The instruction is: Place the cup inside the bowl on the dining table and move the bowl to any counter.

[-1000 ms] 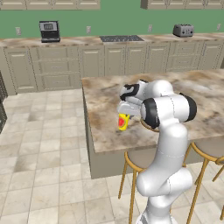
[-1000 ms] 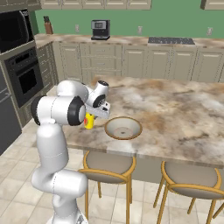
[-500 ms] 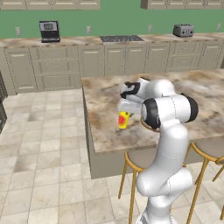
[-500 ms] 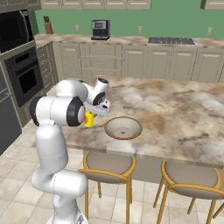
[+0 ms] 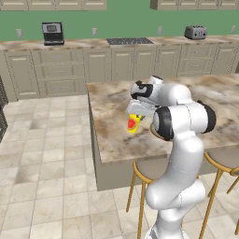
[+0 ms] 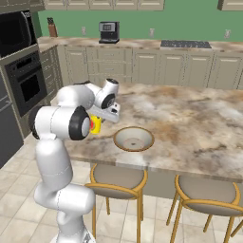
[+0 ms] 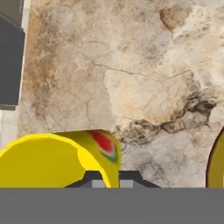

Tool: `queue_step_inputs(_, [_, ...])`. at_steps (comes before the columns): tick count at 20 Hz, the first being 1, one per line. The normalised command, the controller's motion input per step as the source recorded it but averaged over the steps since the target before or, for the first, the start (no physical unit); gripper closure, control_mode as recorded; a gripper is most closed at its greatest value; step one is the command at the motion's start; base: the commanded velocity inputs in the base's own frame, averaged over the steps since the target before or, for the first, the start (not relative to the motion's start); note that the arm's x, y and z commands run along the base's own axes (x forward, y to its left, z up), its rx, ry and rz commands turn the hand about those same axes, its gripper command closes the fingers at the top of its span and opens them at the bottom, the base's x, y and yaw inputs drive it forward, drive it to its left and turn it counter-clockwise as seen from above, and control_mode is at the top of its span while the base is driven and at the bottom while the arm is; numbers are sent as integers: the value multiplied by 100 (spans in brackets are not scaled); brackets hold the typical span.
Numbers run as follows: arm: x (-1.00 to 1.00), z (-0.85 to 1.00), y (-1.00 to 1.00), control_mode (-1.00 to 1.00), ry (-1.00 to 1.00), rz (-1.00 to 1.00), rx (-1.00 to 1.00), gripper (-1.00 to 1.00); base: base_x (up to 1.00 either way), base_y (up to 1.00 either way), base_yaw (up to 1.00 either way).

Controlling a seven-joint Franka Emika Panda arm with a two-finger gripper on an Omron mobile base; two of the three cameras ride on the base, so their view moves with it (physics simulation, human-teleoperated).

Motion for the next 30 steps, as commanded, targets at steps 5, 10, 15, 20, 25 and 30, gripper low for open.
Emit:
queue_step_inputs(5, [-32, 20, -19, -100, 0, 0, 0, 100, 0, 0, 0])
queue_step_inputs(10, [-27, 19, -19, -100, 0, 1, 0, 100, 0, 0, 0])
queue_step_inputs(15, [-11, 27, -16, -100, 0, 1, 0, 100, 0, 0, 0])
queue_step_inputs(20, [0, 21, -23, -100, 0, 2, 0, 100, 0, 0, 0])
queue_step_inputs(25, [-1, 0, -38, -100, 0, 0, 0, 100, 0, 0, 0])
queue_step_inputs(30, [-2, 0, -45, -100, 0, 0, 0, 100, 0, 0, 0])
